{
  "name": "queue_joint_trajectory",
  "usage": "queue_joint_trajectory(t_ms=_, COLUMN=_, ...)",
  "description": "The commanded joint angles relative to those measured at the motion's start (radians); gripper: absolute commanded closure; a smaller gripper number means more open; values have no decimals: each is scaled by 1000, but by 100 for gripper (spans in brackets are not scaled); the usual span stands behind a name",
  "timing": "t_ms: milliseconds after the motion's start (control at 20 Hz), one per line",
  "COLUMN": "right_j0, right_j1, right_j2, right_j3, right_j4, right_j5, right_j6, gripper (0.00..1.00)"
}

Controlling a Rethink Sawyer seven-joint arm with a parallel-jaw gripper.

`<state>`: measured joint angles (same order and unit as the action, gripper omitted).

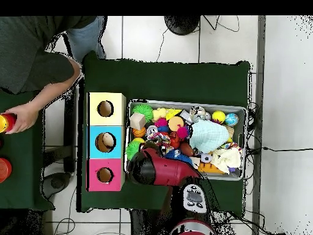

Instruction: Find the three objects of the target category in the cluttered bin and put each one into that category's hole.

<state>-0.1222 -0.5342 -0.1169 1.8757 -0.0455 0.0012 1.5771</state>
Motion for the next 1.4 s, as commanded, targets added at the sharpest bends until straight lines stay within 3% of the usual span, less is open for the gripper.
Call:
queue_joint_trajectory(t_ms=50, right_j0=-2, right_j1=59, right_j2=39, right_j3=-69, right_j4=25, right_j5=-26, right_j6=177, gripper=0)
queue_joint_trajectory(t_ms=450, right_j0=54, right_j1=88, right_j2=-48, right_j3=-114, right_j4=28, right_j5=-92, right_j6=172, gripper=0)
queue_joint_trajectory(t_ms=850, right_j0=44, right_j1=88, right_j2=-39, right_j3=-115, right_j4=27, right_j5=-64, right_j6=169, gripper=0)
queue_joint_trajectory(t_ms=900, right_j0=40, right_j1=87, right_j2=-35, right_j3=-114, right_j4=22, right_j5=-65, right_j6=168, gripper=100)
queue_joint_trajectory(t_ms=1400, right_j0=7, right_j1=64, right_j2=6, right_j3=-94, right_j4=40, right_j5=-5, right_j6=178, gripper=100)
